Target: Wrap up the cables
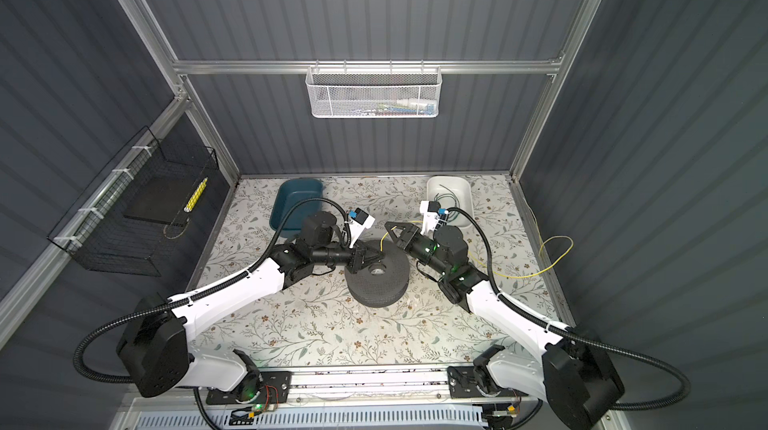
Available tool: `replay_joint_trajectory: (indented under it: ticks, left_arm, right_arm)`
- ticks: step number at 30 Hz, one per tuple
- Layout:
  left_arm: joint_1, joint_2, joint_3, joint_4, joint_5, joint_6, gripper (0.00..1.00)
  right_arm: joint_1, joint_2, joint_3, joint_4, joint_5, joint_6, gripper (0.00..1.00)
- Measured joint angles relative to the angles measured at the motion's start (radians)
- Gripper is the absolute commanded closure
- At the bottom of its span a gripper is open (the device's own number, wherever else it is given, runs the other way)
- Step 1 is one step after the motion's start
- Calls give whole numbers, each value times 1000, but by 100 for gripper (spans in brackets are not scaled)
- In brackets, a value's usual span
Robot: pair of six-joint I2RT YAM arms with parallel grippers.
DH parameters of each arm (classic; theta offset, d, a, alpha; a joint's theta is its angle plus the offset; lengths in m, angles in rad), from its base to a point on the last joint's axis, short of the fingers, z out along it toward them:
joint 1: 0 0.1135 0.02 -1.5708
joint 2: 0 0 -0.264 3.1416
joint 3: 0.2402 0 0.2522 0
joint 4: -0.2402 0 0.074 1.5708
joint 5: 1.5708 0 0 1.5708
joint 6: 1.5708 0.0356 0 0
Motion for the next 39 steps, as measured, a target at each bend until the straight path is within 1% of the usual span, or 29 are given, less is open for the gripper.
replay_joint_trajectory:
  ticks: [3, 5, 6, 9, 10, 11, 14, 17, 18, 20, 21, 23, 25, 26, 27, 29, 33, 37, 38, 39]
  left_arm:
    - [0, 0, 2, -9, 0, 3, 100]
    - [0, 1, 7, -17, 0, 7, 100]
    - [0, 1, 11, -20, 0, 8, 100]
    - [0, 1, 21, -34, 0, 11, 100]
    - [0, 3, 22, -37, 0, 13, 98]
    - [0, 5, 24, -43, -2, 17, 91]
    - [0, 5, 25, -58, -19, 35, 56]
    - [3, -25, 10, -70, -80, 45, 32]
    - [10, -48, -8, -69, -100, 46, 24]
    - [36, -114, -62, -66, -151, 30, 17]
    - [66, -147, -93, -63, -174, 13, 15]
    - [141, -185, -146, -53, -206, -32, 14]
    - [214, -182, -189, -41, -210, -77, 14]
    - [249, -165, -206, -35, -202, -100, 15]
    - [272, -138, -222, -24, -181, -123, 19]
    - [289, -82, -248, 11, -119, -160, 24]
    - [312, 5, -304, 108, 16, -227, 26]
    - [323, 44, -323, 179, 79, -263, 29]
    - [324, 60, -323, 201, 90, -270, 31]
    - [324, 76, -326, 227, 101, -278, 35]
  right_arm:
    - [3, 0, 0, -3, -8, -3, 82]
    - [5, 0, 0, -5, -12, -4, 82]
    - [5, 1, 0, -6, -14, -5, 84]
    - [7, 4, 1, -1, -17, -4, 99]
    - [9, 4, 2, -1, -19, -7, 100]
    - [11, 4, 3, -3, -18, -11, 100]
    - [12, 0, 2, -37, -6, -28, 100]
    - [12, -17, 2, -90, 20, -55, 100]
    - [12, -28, 2, -112, 32, -66, 100]
    - [11, -50, 2, -143, 43, -85, 100]
    - [10, -63, 2, -153, 50, -93, 100]
    - [8, -78, 2, -168, 60, -107, 100]
    - [5, -84, 2, -178, 63, -116, 100]
    - [4, -85, 2, -183, 65, -119, 100]
    - [4, -85, 2, -190, 65, -122, 100]
    - [3, -85, 1, -197, 68, -127, 100]
    - [3, -92, 0, -216, 69, -138, 100]
    - [3, -98, 0, -224, 69, -142, 100]
    - [3, -98, 0, -224, 69, -142, 100]
    - [3, -98, 0, -225, 69, -142, 100]
